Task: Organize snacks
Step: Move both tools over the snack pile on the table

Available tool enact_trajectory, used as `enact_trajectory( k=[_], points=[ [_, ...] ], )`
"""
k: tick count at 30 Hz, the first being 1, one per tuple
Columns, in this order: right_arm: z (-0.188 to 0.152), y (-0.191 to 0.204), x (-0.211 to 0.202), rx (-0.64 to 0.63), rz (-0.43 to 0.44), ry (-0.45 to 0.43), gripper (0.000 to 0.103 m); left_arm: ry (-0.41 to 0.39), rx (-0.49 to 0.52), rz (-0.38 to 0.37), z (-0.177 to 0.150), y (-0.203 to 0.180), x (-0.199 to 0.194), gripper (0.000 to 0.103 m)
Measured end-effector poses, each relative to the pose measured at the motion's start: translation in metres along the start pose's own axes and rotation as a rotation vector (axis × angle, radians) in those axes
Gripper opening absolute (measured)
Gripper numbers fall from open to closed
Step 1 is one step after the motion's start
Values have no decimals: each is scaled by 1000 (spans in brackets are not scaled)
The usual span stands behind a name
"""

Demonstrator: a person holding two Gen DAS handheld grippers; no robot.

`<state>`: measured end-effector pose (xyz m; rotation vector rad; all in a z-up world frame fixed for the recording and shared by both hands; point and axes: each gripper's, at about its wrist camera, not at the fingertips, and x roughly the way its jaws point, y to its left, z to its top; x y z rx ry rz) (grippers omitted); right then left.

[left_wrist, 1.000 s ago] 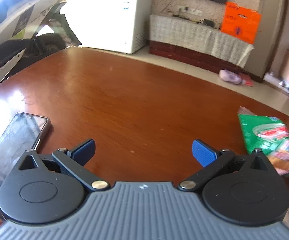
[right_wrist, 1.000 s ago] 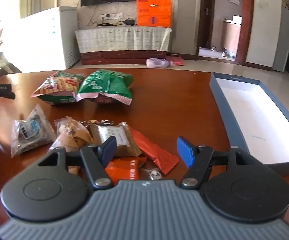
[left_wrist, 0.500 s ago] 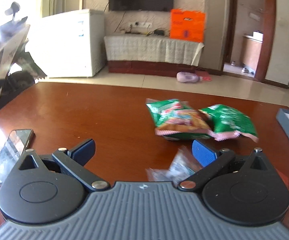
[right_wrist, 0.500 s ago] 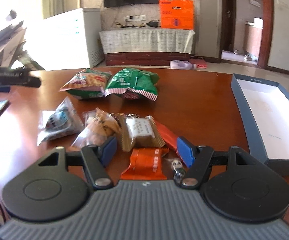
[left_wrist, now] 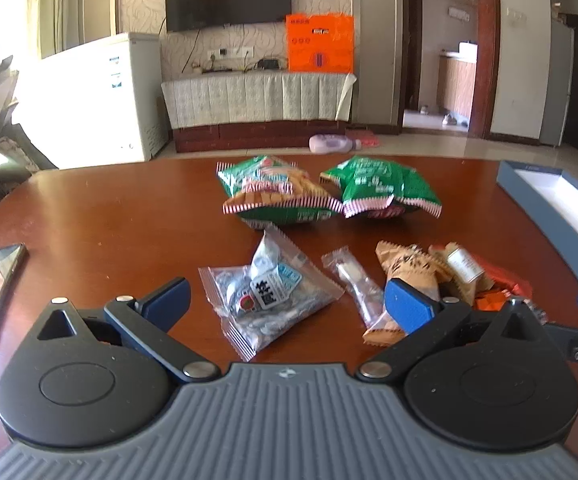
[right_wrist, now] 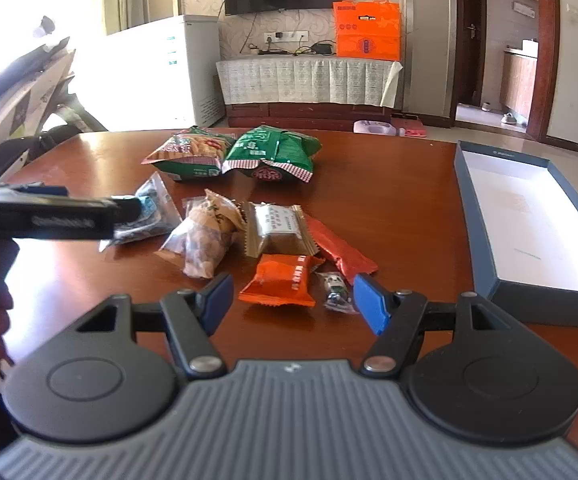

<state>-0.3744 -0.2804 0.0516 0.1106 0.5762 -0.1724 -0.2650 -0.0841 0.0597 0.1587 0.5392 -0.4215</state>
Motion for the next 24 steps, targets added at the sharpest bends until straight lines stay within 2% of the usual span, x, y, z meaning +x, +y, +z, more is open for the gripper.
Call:
enact_trajectory(
  k=[9, 16, 18, 24],
  points=[
    [2, 18, 10, -51, 61, 4, 67, 20, -17, 22, 0, 0, 30, 103],
    [4, 20, 13, -35, 65, -1, 67, 41, -27, -4, -3, 4, 48, 103],
    [4, 19, 14, -26, 67, -4, 62, 55, -30, -29, -2, 7, 56, 103],
    [5, 19, 18, -18, 64, 1, 62, 68, -46, -75, 1, 9, 70, 103]
  ],
)
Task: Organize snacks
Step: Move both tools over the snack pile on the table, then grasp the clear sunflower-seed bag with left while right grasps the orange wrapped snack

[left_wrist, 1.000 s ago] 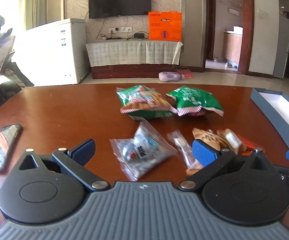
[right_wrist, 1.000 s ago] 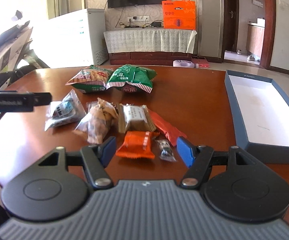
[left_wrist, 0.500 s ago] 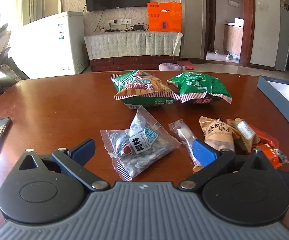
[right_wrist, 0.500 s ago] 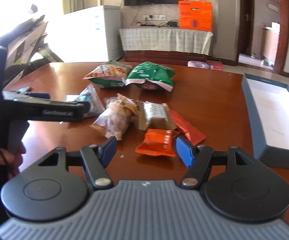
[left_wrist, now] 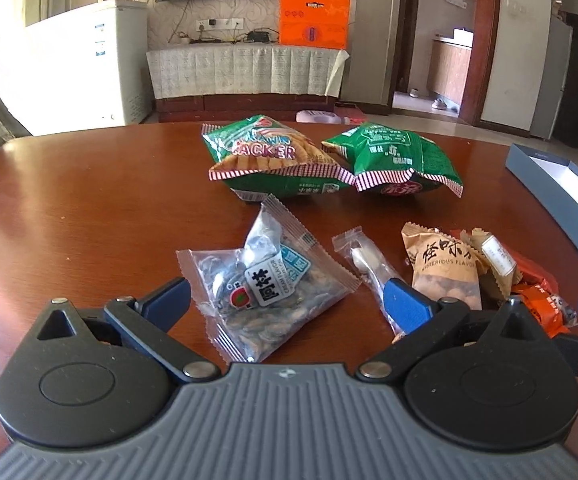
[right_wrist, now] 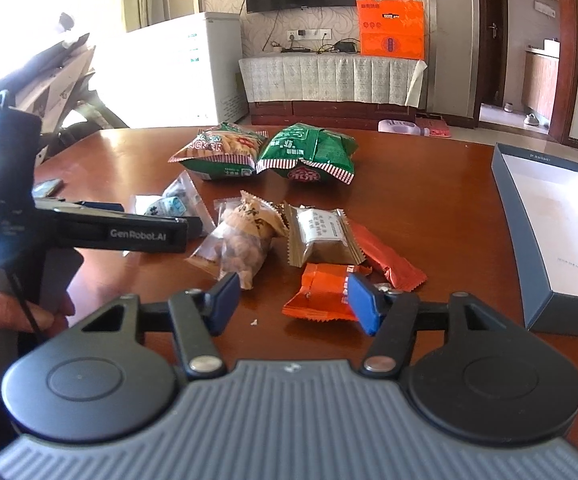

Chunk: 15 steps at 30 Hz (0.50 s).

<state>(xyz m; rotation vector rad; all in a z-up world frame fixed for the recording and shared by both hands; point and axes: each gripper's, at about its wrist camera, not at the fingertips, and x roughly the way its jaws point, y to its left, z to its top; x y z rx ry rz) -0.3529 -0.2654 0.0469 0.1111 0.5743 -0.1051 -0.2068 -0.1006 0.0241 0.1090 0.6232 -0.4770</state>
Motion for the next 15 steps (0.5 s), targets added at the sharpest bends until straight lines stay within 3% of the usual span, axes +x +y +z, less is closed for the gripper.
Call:
enact_trajectory(
  k=[5, 7, 10, 15],
  points=[
    [1, 6, 4, -9, 7, 7, 62, 2, 14, -16, -1, -4, 5, 100],
    [1, 8, 4, -14, 9, 5, 62, 2, 25, -7, -2, -4, 6, 79],
    [0, 8, 5, -13, 6, 5, 62, 53, 22, -39, -2, -3, 16, 70],
    [3, 3, 9, 15, -17, 4, 57, 34, 35, -15, -1, -6, 17, 75]
  ],
)
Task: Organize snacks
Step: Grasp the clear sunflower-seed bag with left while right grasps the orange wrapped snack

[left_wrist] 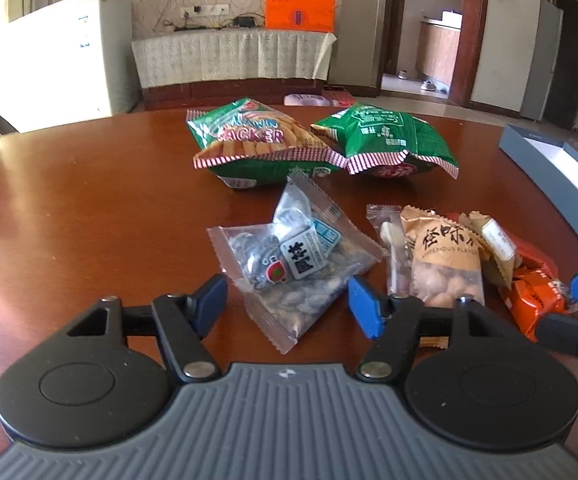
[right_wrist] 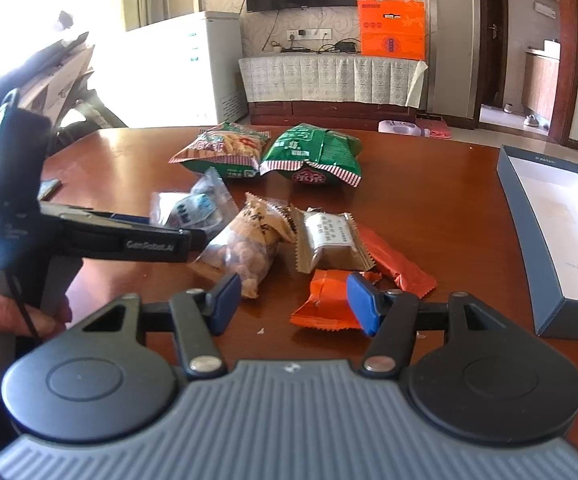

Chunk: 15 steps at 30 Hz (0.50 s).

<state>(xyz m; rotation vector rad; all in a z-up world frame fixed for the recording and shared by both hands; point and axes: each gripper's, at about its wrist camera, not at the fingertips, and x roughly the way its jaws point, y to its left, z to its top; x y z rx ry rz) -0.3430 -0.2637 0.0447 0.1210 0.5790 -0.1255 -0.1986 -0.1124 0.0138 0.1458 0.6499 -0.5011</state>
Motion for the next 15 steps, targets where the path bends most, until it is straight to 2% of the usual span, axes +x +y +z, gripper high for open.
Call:
enact_trajectory(
  k=[4, 10, 15],
  points=[
    [2, -5, 7, 26, -36, 15, 57, -48, 32, 61, 4, -2, -3, 91],
    [2, -7, 19, 35, -59, 52, 56, -6, 53, 10, 8, -4, 12, 91],
    [5, -8, 32, 29, -103, 70, 56, 9, 94, 12, 6, -12, 15, 88]
  ],
)
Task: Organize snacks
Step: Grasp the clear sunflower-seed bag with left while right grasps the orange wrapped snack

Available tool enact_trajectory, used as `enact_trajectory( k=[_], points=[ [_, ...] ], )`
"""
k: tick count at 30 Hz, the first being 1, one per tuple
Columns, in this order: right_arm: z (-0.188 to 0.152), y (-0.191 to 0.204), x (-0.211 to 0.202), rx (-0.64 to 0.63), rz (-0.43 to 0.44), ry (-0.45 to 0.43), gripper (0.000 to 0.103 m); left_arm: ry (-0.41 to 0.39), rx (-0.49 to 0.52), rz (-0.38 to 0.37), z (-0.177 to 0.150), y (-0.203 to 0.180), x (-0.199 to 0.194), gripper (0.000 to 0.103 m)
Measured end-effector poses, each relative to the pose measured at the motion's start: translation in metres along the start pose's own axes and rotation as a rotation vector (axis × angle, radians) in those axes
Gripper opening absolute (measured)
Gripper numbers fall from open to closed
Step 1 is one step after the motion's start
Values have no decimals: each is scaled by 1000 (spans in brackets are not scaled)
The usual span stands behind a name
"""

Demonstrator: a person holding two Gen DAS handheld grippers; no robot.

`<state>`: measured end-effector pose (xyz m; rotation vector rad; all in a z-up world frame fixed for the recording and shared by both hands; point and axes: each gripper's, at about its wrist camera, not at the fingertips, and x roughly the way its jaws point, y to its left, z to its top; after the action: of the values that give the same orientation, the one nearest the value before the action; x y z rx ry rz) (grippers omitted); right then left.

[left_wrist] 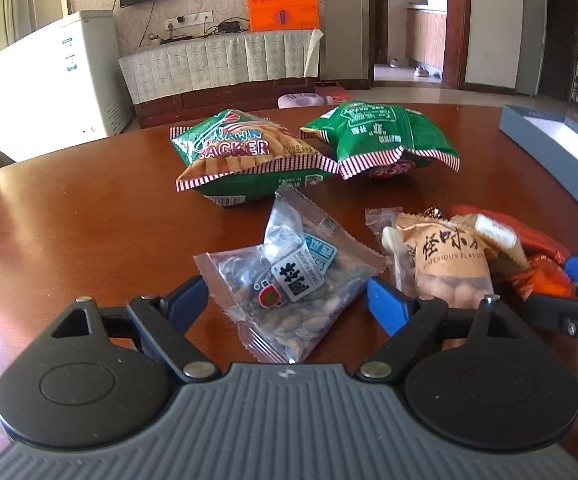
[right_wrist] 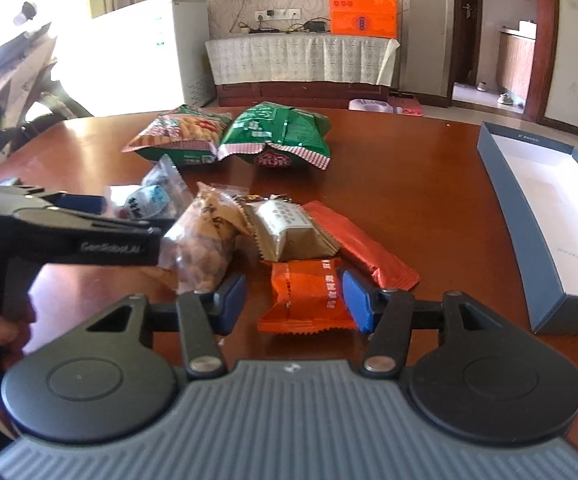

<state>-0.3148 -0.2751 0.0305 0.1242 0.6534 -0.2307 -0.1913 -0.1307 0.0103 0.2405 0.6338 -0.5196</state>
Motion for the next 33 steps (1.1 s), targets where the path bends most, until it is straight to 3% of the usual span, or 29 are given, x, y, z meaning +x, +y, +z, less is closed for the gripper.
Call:
enact_trajectory(
  k=[5, 8, 10, 24, 33],
  points=[
    [0, -2, 12, 7, -4, 45, 56, 8, -11, -4, 0, 2, 2, 87],
    [0, -1, 12, 1, 9, 44, 45, 8, -5, -5, -1, 0, 2, 84],
    [0, -1, 11, -6, 15, 45, 43, 8, -4, -6, -2, 1, 2, 82],
    [0, -16, -9, -6, 70, 23, 41, -19, -42, -36, -5, 7, -8, 68],
    [3, -12, -19, -26, 103, -21, 41, -31, -66, -7, -6, 13, -14, 62]
  ],
)
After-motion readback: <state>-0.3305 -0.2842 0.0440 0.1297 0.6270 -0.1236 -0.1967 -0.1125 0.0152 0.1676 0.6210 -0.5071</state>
